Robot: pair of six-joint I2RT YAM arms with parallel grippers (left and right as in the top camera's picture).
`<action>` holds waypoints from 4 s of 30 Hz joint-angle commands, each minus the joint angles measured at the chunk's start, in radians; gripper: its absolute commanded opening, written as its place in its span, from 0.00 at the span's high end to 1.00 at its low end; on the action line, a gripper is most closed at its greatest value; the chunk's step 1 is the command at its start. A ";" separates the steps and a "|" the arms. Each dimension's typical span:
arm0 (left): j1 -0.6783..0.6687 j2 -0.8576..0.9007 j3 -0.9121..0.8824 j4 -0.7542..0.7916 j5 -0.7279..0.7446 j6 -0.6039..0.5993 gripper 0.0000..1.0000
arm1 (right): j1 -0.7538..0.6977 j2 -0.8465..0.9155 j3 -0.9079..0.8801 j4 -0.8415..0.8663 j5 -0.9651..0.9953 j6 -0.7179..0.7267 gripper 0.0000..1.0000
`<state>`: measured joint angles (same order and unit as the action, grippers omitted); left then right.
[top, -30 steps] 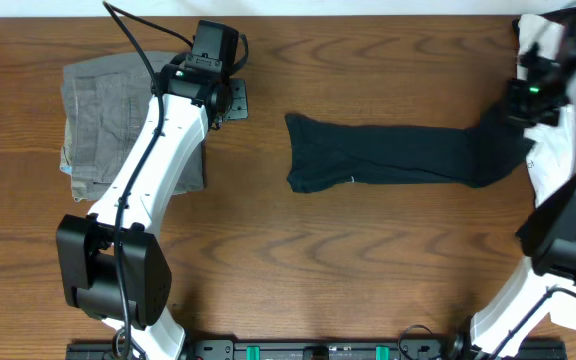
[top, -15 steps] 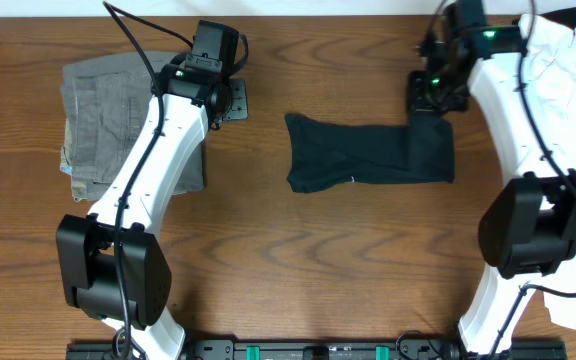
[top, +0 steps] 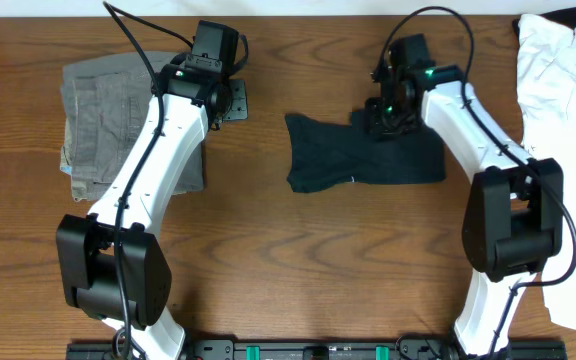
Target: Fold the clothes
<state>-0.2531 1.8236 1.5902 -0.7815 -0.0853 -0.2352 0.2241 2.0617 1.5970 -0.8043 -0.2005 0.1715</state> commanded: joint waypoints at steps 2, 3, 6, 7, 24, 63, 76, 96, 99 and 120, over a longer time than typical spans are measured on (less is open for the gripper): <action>0.002 0.008 -0.010 -0.003 -0.013 0.006 0.62 | 0.007 0.005 0.015 0.025 -0.122 -0.074 0.58; 0.002 0.008 -0.010 -0.003 -0.013 0.006 0.62 | -0.002 0.005 0.038 -0.001 -0.123 -0.090 0.55; 0.002 0.008 -0.010 -0.003 -0.013 0.005 0.62 | -0.034 0.004 0.126 -0.119 -0.063 -0.093 0.54; 0.002 0.008 -0.010 -0.003 -0.013 0.005 0.62 | -0.050 0.004 0.163 -0.168 -0.046 -0.106 0.54; 0.002 0.009 -0.010 0.003 -0.012 -0.004 0.62 | -0.132 -0.003 0.128 -0.315 0.228 -0.017 0.81; 0.002 0.045 -0.014 0.023 -0.013 -0.013 0.47 | -0.438 -0.008 -0.238 0.072 -0.257 -0.227 0.57; 0.002 0.045 -0.014 0.023 -0.013 -0.013 0.47 | -0.437 -0.008 -0.268 0.114 -0.246 -0.136 0.97; 0.001 0.045 -0.014 0.018 -0.013 -0.013 0.47 | -0.632 -0.010 0.006 -0.113 -0.144 -0.155 0.99; 0.001 0.045 -0.014 0.018 -0.013 -0.013 0.47 | -0.646 -0.010 0.076 -0.179 -0.145 -0.170 0.99; 0.001 0.045 -0.014 0.019 -0.013 -0.013 0.46 | -0.304 -0.008 0.300 -0.488 -0.104 -0.312 0.99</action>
<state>-0.2531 1.8572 1.5898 -0.7589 -0.0860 -0.2424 -0.1383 2.0655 1.8950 -1.2869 -0.3351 -0.1055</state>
